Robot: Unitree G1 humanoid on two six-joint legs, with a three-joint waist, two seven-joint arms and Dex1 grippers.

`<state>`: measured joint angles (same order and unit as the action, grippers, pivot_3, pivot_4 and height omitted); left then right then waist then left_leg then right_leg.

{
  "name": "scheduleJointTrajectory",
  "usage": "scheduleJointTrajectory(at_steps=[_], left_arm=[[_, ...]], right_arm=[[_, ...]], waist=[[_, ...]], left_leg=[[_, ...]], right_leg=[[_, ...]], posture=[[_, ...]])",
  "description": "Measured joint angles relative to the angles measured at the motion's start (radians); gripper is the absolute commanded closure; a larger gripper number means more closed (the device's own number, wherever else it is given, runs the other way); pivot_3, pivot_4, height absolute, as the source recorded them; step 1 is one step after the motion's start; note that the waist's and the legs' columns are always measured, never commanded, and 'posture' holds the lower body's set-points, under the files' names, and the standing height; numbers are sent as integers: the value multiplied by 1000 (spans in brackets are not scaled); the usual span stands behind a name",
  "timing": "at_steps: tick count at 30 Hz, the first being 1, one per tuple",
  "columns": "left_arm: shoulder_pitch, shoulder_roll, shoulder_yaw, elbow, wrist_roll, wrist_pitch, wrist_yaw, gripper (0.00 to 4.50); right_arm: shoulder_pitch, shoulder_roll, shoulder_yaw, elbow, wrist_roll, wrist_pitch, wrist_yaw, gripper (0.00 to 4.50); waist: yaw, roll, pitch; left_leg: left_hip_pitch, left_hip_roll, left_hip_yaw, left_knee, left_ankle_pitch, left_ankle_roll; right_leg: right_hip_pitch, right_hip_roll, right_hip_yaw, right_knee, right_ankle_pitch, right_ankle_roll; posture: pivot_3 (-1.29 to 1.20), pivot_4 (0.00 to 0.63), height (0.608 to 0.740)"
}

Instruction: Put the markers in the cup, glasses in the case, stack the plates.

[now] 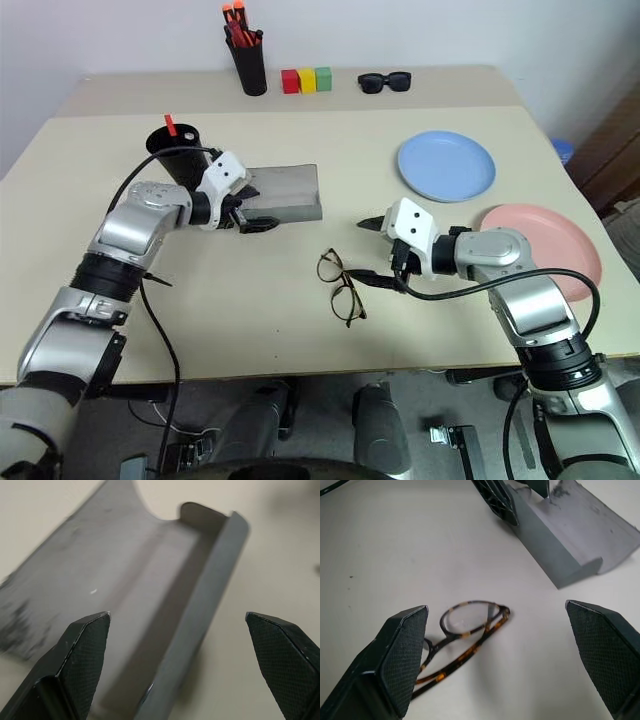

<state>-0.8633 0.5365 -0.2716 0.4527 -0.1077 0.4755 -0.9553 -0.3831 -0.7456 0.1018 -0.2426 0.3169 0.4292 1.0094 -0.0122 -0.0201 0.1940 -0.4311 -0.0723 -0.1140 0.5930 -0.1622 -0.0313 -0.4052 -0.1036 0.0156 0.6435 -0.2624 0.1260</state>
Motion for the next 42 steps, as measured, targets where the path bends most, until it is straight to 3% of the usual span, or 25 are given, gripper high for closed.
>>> scheduleJointTrajectory(at_steps=[3,9,15,21,28,32,36,42], left_arm=[[-16,-12,-29,67,37,-52,-35,1363],[-16,-18,-29,101,61,-119,-96,4472],[43,27,-29,37,86,-228,-157,4472],[171,145,-16,-168,46,-218,-282,4472],[298,243,2,-412,-29,-197,-388,4472],[302,275,-4,-434,-23,-173,-399,3147],[317,272,-4,-425,1,-210,-375,1067],[340,260,25,-415,7,-289,-311,1067]], right_arm=[[13,-1,-16,0,-1,0,-16,0],[25,-1,-36,0,-3,0,-41,0],[27,6,-48,22,-8,-11,-72,0],[22,19,-53,33,8,5,-78,0],[8,42,-75,24,144,233,-92,0],[7,42,-77,-4,192,327,-106,0],[7,48,-76,-10,220,408,-136,0],[-9,74,-65,-34,258,523,-181,0]], waist=[[-1,0,0],[0,0,0],[-2,0,0],[-2,1,0],[2,1,1],[0,1,1],[0,1,1],[-2,1,0]], left_leg=[[0,0,0,0,0,0],[-1,0,0,0,0,0],[-1,0,0,0,0,0],[-1,0,0,0,0,0],[-1,0,-1,0,0,1],[-1,0,0,0,0,1],[-1,0,0,0,0,1],[-1,0,0,0,-1,1]], right_leg=[[0,0,0,0,0,0],[0,0,0,0,0,0],[-1,0,0,0,0,0],[-1,-1,0,1,0,0],[-1,-1,0,0,-2,-4],[-1,-1,0,0,-2,-4],[-1,-1,0,0,-2,-4],[-2,-2,0,0,-2,-4]], posture=[[0,150,740],[0,150,740],[0,150,740],[0,150,740],[0,150,740],[0,150,740],[0,150,740],[0,150,740]])
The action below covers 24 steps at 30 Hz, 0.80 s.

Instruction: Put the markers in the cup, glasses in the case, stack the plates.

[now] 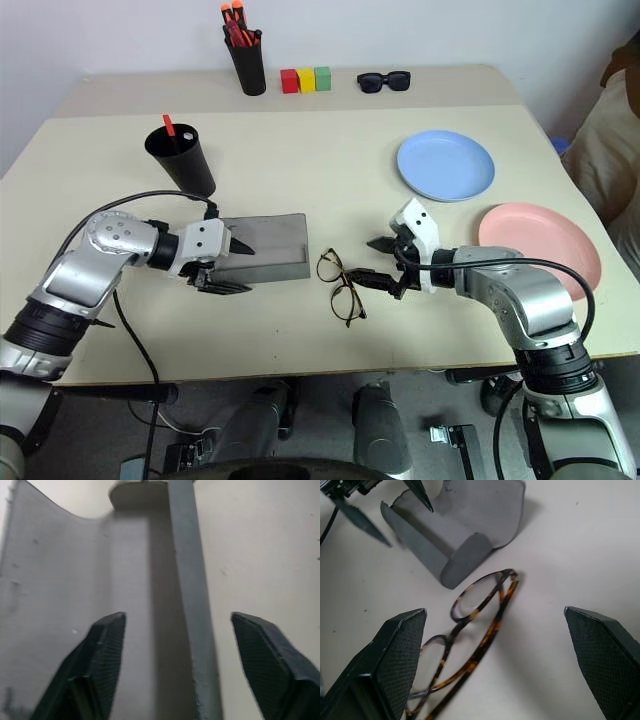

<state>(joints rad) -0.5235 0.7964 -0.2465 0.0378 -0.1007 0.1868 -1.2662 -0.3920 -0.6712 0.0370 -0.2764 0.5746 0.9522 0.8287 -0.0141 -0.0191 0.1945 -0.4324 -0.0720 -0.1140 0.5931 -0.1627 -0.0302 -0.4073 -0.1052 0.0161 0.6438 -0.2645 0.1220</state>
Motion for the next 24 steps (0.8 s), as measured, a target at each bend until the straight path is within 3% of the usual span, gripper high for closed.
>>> scheduleJointTrajectory(at_steps=[6,13,16,22,24], left_arm=[[70,-37,137,-103,-111,25,81,1067],[338,-33,247,-322,-204,59,143,1067],[421,-31,282,-391,-231,87,175,1006],[572,-30,327,-476,-236,92,240,1006],[629,-31,342,-499,-235,92,267,1006]], right_arm=[[-18,40,-1,-18,77,135,-34,0],[-21,65,-1,-33,138,233,-66,0],[-30,89,5,-22,138,257,-95,1352],[-46,102,16,8,137,276,-124,4489],[-46,101,17,8,137,284,-127,4489]], waist=[[1,0,0],[1,0,0],[3,1,0],[2,1,0],[2,1,0]], left_leg=[[-1,0,0,0,0,0],[-1,0,0,0,0,1],[-1,0,0,0,-1,0],[-2,0,1,0,-1,1],[-2,0,1,0,-1,1]], right_leg=[[-1,0,0,0,0,0],[-1,-1,0,0,0,-1],[0,-1,0,-2,0,-2],[0,-1,0,-5,0,-3],[-1,-2,0,-5,0,-3]], posture=[[0,150,740],[0,150,740],[0,150,740],[0,150,740],[0,150,740]])
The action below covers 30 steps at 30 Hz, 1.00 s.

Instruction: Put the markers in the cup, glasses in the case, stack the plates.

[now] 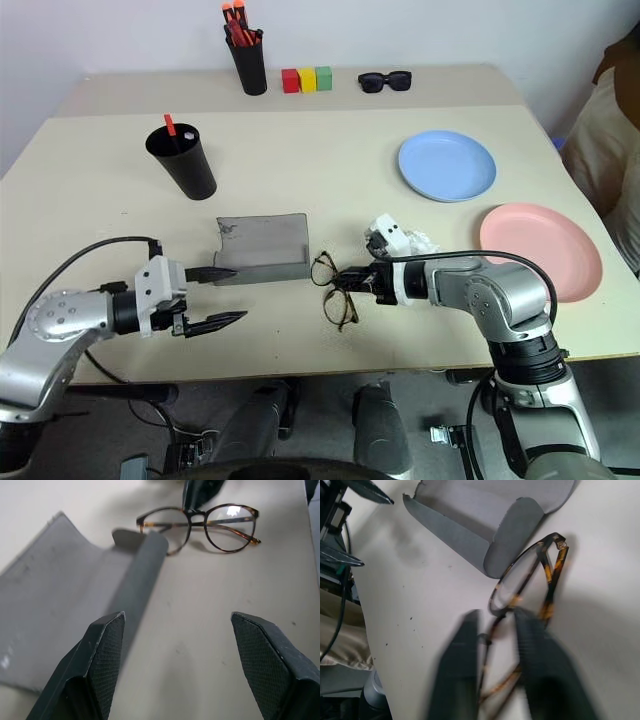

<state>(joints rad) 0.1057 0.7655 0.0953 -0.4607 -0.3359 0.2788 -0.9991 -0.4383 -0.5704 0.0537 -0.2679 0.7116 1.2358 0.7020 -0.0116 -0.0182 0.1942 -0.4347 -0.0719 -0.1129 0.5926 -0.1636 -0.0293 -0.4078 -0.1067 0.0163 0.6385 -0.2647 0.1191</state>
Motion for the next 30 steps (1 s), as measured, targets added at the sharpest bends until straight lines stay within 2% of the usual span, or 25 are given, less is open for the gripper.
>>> scheduleJointTrajectory(at_steps=[10,13,19,22,30], left_arm=[[105,-50,15,-53,-3,3,106,1006],[137,-53,8,-56,-1,-1,116,1006],[142,-80,-15,-66,5,-21,142,1006],[124,-112,-48,-83,10,-34,158,1006],[120,-127,-74,-91,-4,-44,158,1006]], right_arm=[[0,-21,12,-6,-22,-45,0,4489],[0,-24,10,-14,-17,-49,4,3656],[1,-18,5,-16,0,-15,-22,625],[1,-10,1,-16,12,13,-37,625],[12,6,0,-16,23,52,-69,625]], waist=[[-1,0,0],[0,0,0],[2,0,0],[1,0,0],[1,1,-1]], left_leg=[[-2,0,1,0,-2,0],[-2,0,1,0,-1,1],[-3,0,1,0,-2,0],[-3,0,1,0,-2,1],[-3,0,1,0,-1,1]], right_leg=[[0,-1,0,-5,1,-1],[0,-1,-1,-5,1,-1],[0,-1,-1,-6,1,-1],[0,-1,-1,-6,1,-1],[0,0,-1,-6,1,-2]], posture=[[0,150,740],[0,150,740],[0,150,740],[0,150,740],[0,150,740]])
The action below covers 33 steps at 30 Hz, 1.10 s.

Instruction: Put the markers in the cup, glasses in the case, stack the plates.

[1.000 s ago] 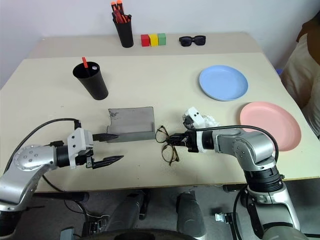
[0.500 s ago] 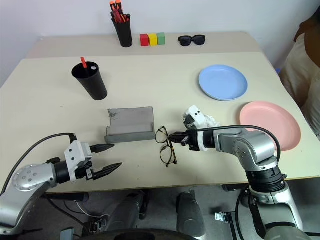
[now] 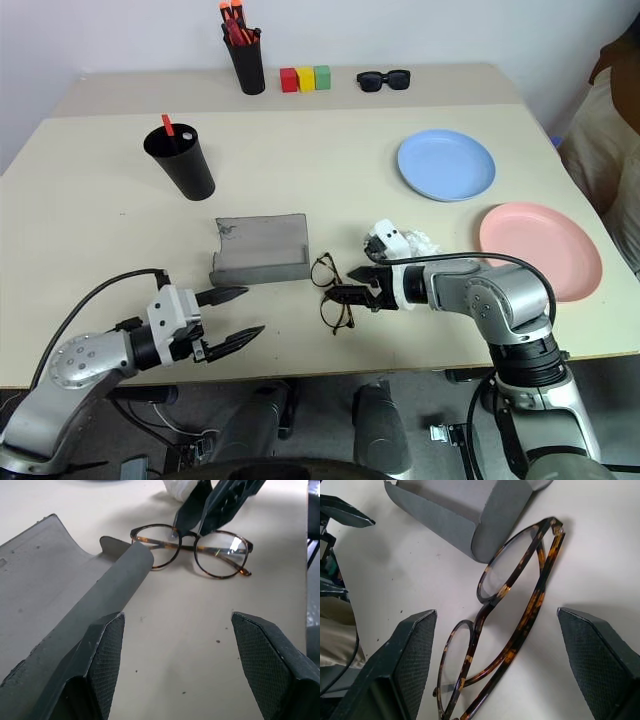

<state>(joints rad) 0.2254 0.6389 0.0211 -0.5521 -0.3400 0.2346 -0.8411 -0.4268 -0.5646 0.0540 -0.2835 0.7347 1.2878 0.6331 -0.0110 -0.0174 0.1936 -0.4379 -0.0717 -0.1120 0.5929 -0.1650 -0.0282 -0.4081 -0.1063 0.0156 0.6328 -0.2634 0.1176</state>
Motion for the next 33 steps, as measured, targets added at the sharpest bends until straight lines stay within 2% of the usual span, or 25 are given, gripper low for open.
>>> scheduleJointTrajectory(at_steps=[1,4,10,17,22,24,29,33], left_arm=[[0,-1,0,0,0,0,-2,1006],[0,0,-2,0,-1,0,-3,1006],[-1,0,-5,-1,-1,2,-2,1006],[20,-1,-5,-2,-1,6,0,1006],[51,-28,0,1,-4,6,24,1006],[51,-39,15,4,-16,6,40,1006],[49,-52,96,38,-62,16,64,1006],[80,-42,187,97,-75,-9,58,1006]], right_arm=[[0,2,0,0,3,6,-2,625],[0,10,-4,0,11,17,-10,1504],[0,17,-7,0,28,33,-18,4477],[-1,4,-32,-28,55,42,-18,4477],[-5,-160,-16,-96,-10,-84,50,4477],[-37,-182,16,-106,-46,-149,82,4477],[-189,-137,93,-93,-95,-247,134,4477],[-394,48,252,86,-198,-362,169,4477]], waist=[[0,0,0],[0,0,0],[0,0,0],[1,1,-1],[1,2,-1],[-4,2,-1],[-6,3,-1],[-13,3,-1]], left_leg=[[0,0,0,0,0,0],[0,0,0,0,0,0],[0,0,0,0,0,0],[0,0,0,0,0,0],[-2,0,0,1,-1,0],[-2,1,1,1,-1,0],[-2,2,0,0,0,1],[-2,3,0,0,0,1]], right_leg=[[0,0,0,0,0,0],[0,0,0,0,0,0],[0,0,0,0,0,0],[0,0,0,-1,0,0],[0,-1,-1,-2,0,0],[-1,-1,0,-2,0,-1],[-2,1,-1,-2,1,-1],[-3,3,-1,-1,1,-2]], posture=[[0,150,740],[0,150,740],[0,150,740],[0,150,740],[0,150,740],[0,150,740],[0,150,740],[0,150,740]])
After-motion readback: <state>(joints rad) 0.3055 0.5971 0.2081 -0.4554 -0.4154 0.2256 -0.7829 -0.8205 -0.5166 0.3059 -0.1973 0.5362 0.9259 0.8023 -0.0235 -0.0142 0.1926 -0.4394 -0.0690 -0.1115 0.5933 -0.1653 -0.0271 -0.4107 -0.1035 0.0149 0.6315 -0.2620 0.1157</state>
